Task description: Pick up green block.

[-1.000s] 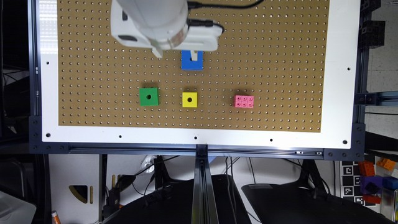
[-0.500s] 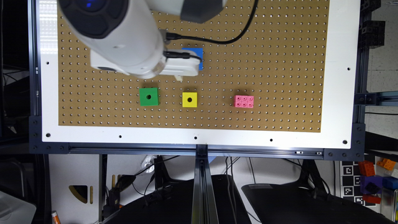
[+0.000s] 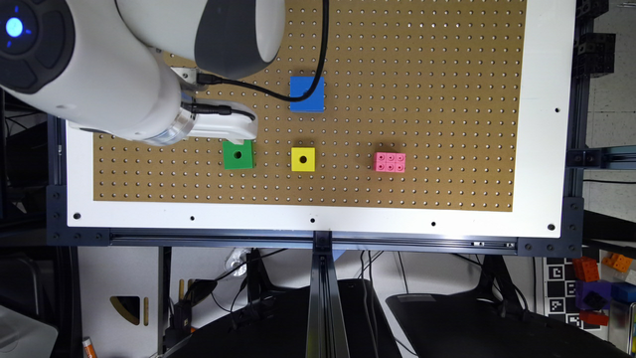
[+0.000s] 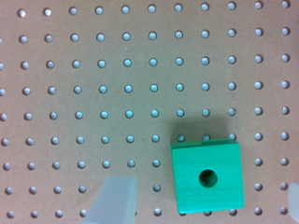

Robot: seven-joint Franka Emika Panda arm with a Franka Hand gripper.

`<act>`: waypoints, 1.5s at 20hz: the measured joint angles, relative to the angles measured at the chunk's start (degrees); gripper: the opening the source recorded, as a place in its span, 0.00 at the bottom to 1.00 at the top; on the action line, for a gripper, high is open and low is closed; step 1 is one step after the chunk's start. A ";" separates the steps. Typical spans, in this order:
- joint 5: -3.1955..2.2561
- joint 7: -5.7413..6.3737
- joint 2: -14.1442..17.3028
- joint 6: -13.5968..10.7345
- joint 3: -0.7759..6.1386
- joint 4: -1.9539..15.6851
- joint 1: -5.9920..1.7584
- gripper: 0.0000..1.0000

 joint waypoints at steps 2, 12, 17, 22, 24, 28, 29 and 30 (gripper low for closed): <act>0.00 0.00 0.00 0.00 0.05 0.02 0.00 1.00; 0.00 0.00 5.80 2.76 0.22 1.24 0.00 1.00; 0.00 0.00 7.45 3.13 0.31 1.84 0.00 1.00; 0.00 0.03 11.94 6.71 0.77 2.81 0.04 1.00; 0.00 0.12 12.48 6.64 1.18 3.73 0.08 1.00; 0.01 0.29 12.57 6.62 1.84 4.22 0.17 1.00; 0.01 0.34 12.57 6.62 2.00 4.29 0.17 1.00; 0.01 0.38 12.57 6.63 2.14 4.37 0.17 1.00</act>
